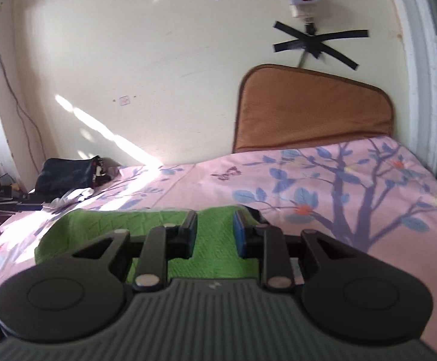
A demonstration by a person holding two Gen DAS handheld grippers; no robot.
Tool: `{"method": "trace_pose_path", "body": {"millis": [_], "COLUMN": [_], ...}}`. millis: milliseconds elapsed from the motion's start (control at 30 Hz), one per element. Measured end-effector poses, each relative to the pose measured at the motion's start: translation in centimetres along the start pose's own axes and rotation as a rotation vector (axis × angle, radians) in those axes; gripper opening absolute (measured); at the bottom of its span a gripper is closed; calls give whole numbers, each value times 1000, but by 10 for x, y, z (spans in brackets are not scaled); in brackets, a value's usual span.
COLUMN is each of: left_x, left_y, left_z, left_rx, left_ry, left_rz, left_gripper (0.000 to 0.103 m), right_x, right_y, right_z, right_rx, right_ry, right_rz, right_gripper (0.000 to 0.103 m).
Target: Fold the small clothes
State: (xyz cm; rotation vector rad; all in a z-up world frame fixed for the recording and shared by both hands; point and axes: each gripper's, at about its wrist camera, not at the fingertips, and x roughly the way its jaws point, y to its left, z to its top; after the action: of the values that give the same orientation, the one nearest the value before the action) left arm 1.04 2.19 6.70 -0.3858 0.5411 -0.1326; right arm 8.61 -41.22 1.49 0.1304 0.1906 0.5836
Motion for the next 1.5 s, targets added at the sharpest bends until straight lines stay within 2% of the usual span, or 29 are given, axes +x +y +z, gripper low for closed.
{"method": "trace_pose_path", "body": {"millis": [67,100,167,233,267,300,433,667,733,767,800,833,867,933,1033,1100,1167,1333,1500], "left_x": [15,27,52,81,87,89,91,89,77,65,47,29,13,-15,-45,-59,-68,-69,-64], "left_y": [-14,-20,-23,-21,-21,-24,-39,-46,-50,-50,-49,-46,-42,-31,-8,3,6,-5,-35], "left_z": [-4,-8,-14,-23,-28,-33,-45,-47,-48,-48,-50,-52,-56,-64,-79,-92,-101,-121,-141], "left_rx": [40,60,74,107,143,198,312,351,362,353,338,328,323,292,170,97,70,99,237], "left_ry": [24,44,91,134,113,77,41,38,60,63,50,30,23,43,127,171,183,201,169], "left_rz": [-35,-40,-4,65,81,107,185,213,206,187,150,118,100,85,52,38,35,81,235], "left_gripper": [39,39,39,33,28,26,27,27,30,43,55,57,58,58,58,58,58,58,59], "right_x": [23,36,65,89,96,98,98,98,92,82,70,55,40,10,-26,-45,-62,-80,-84], "right_y": [8,9,4,-8,-15,-18,-19,-17,-16,-15,-13,-11,-9,-8,-18,-24,-28,-23,-17], "right_z": [2,1,-3,-7,-10,-12,-17,-15,-13,-13,-13,-15,-18,-30,-54,-70,-83,-108,-117], "right_rx": [-20,-34,-45,-28,-14,-6,15,6,17,34,51,58,57,57,121,166,193,239,270], "right_ry": [42,68,124,174,171,154,117,116,115,109,92,69,52,45,81,107,119,114,69], "right_rz": [48,45,-19,-78,-78,-72,-73,-76,-73,-73,-62,-41,-21,8,37,22,5,42,35], "right_gripper": [29,29,25,23,23,23,23,23,25,27,34,43,45,45,45,45,45,45,45]}}
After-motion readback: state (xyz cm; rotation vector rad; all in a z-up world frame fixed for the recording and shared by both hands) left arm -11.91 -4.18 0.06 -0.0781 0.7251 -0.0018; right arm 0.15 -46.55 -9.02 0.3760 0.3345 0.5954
